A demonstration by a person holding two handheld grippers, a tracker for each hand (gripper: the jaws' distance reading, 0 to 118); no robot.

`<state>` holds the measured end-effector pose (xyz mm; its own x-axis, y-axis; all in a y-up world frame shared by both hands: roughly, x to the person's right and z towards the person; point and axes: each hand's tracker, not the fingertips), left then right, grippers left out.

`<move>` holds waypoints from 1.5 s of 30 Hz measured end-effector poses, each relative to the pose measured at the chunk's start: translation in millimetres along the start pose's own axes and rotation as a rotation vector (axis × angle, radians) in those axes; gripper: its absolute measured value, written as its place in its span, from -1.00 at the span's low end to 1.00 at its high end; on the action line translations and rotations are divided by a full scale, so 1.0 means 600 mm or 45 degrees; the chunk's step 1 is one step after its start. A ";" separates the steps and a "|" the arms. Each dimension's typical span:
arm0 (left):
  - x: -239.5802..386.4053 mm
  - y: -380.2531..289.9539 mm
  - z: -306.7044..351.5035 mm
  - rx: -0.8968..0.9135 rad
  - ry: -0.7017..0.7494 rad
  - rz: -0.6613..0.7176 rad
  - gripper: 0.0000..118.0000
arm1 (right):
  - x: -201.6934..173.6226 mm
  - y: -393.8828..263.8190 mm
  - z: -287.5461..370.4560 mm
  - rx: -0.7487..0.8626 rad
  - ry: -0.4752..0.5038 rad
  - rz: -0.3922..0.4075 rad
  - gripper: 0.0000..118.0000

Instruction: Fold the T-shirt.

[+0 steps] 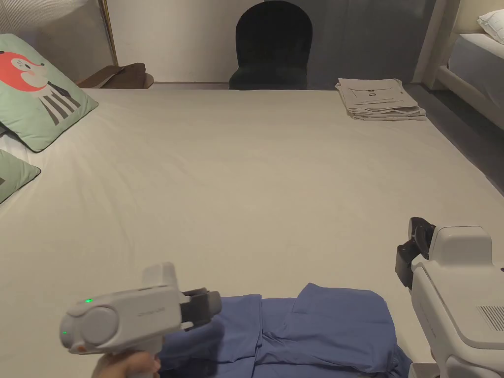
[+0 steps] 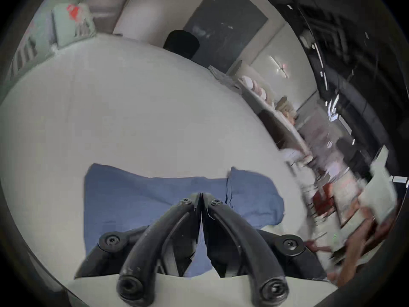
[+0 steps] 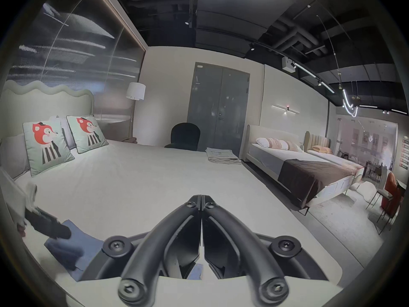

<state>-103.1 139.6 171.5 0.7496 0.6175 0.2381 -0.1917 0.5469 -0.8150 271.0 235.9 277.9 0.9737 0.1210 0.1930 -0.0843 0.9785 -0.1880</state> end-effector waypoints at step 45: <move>-0.226 0.031 0.113 -0.172 0.107 0.234 -0.85 | -0.038 0.000 -0.019 -0.028 0.064 0.027 -1.00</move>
<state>-251.2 104.3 160.1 0.7610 0.6476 0.0390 -0.2475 0.3455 -0.9052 251.1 231.2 262.3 0.9812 0.1326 0.1399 -0.1010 0.9718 -0.2131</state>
